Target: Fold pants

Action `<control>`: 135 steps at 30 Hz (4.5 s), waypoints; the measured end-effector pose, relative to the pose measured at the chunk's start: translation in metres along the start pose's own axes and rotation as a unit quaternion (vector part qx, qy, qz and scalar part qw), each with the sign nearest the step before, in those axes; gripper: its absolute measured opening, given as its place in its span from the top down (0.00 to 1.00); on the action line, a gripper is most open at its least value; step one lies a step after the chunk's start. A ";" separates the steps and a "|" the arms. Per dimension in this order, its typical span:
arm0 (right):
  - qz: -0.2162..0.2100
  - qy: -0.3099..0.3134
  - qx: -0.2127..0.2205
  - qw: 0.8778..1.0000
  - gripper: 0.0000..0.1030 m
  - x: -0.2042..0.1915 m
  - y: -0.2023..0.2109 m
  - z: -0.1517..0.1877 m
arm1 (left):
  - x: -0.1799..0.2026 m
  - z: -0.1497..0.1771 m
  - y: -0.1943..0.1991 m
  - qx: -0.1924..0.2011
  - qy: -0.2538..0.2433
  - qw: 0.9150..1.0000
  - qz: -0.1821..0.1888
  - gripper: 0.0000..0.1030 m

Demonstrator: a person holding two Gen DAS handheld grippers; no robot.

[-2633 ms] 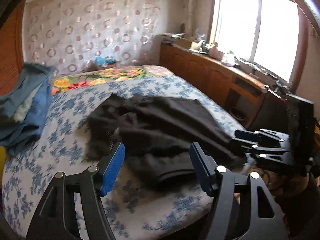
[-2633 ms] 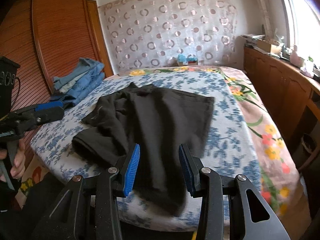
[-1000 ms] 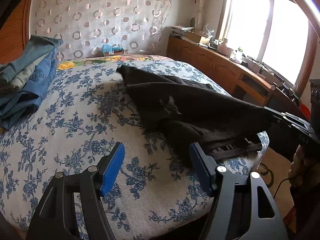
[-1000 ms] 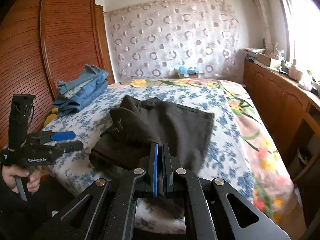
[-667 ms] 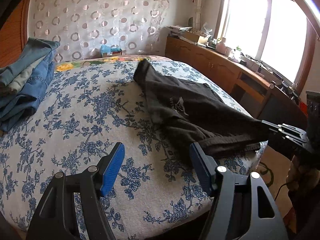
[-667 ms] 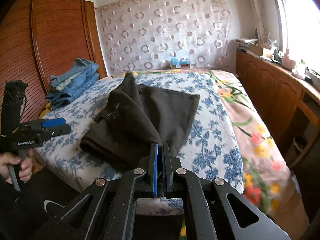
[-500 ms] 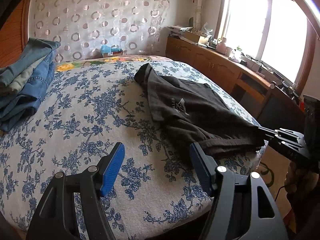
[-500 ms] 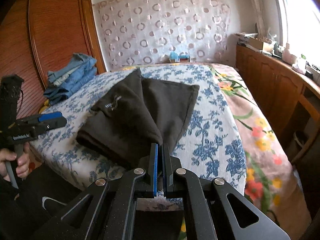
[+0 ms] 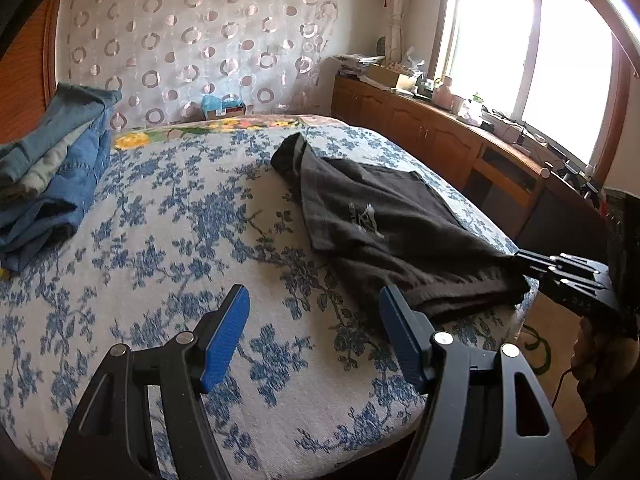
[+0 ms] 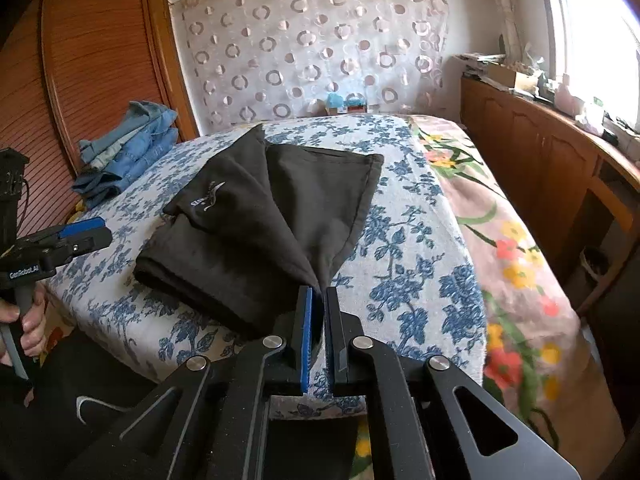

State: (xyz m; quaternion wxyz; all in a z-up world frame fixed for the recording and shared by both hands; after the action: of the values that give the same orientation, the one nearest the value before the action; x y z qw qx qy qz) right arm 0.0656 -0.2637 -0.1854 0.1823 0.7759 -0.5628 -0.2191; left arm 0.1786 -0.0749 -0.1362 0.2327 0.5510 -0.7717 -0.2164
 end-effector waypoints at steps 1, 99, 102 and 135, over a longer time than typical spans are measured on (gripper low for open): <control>-0.002 0.001 0.004 1.000 0.86 -0.001 0.000 -0.004 | -0.001 -0.003 0.000 0.002 -0.003 1.000 0.000 0.34; 0.016 0.084 -0.051 0.995 0.98 0.045 -0.164 -0.152 | -0.007 -0.034 -0.099 -0.086 -0.040 0.995 0.022 0.34; 0.009 0.071 -0.048 0.996 0.98 0.045 -0.162 -0.152 | -0.008 -0.033 -0.102 -0.096 -0.037 0.995 0.020 0.34; -0.010 0.013 -0.059 0.998 0.53 0.029 -0.039 -0.050 | 0.008 -0.032 -0.077 -0.078 -0.059 0.995 0.012 0.18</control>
State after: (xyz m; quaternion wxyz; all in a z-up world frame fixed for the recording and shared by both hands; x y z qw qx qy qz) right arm 0.1315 -0.2778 -0.1680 0.2327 0.7722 -0.5387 -0.2437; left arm 0.2531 -0.1076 -0.1549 0.2313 0.5083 -0.7715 -0.3050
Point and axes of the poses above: each gripper's, at about its wrist camera, not at the fingertips, and y roughly against the way its jaws point, x to its right, z to its underside, the point moved 7 cm from there along -y, roughly the way its jaws point, and after that the axes turned 3 degrees about x, right-handed, at the moved point
